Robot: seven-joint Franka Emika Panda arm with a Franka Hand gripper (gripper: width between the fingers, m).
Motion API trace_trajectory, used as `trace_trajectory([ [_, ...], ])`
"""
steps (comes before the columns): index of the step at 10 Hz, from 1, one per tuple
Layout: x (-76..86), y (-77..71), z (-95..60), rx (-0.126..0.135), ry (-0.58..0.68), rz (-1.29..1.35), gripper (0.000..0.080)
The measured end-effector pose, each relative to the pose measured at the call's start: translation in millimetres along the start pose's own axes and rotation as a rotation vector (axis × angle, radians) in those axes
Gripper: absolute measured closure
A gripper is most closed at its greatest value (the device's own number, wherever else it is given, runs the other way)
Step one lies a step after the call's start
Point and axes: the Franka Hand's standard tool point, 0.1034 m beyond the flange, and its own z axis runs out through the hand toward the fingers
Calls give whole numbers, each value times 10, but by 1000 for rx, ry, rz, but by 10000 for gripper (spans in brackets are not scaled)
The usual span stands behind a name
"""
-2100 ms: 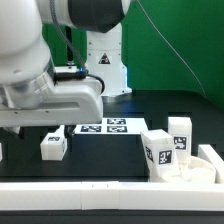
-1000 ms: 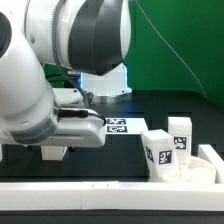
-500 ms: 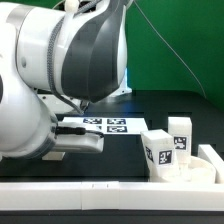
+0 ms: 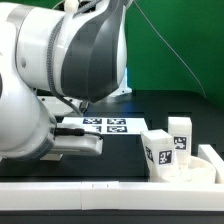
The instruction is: Assemble stool
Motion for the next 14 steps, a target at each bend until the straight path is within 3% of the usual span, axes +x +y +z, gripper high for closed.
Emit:
trace_trajectory([
  [2,-87,-118,-198,-6,34,-18,464],
  [5,-399,-499,-676,8,147,29,464],
  [7,-406,-443,-556,19,126,37,462],
  [10,-323,-457,-583,26,186,53,462],
  [11,-369,-535,-724,22,230,51,462],
  [12,-517,-651,-916,22,311,39,462],
  [13,-718,-736,-1009,32,339,43,462],
  [14,-799,-783,-1125,41,398,60,462],
])
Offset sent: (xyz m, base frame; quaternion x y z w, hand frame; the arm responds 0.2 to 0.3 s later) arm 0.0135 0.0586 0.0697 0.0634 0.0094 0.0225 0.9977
